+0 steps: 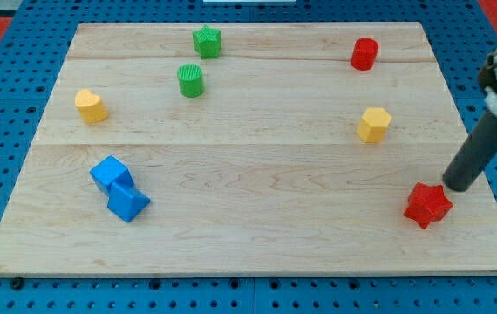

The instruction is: Move the yellow hexagon to the top right diagonally to the red star

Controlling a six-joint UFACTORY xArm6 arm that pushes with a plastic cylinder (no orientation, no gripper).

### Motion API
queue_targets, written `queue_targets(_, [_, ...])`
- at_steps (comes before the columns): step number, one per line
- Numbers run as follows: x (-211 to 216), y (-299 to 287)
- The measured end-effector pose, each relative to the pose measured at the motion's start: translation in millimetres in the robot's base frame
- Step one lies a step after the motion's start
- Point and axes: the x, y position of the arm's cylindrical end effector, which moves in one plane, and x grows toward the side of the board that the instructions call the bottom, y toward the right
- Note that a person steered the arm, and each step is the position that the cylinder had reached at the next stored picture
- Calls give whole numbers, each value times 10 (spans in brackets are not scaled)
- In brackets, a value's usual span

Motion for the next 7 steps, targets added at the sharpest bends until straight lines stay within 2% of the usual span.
queue_targets(1, [101,404])
queue_targets(2, [159,-359])
queue_targets(3, [65,-1416])
queue_targets(4, [-479,-1365])
queue_targets(5, [-990,-1657])
queue_targets(6, [-1324,-1271])
queue_targets(7, [-1279,-729])
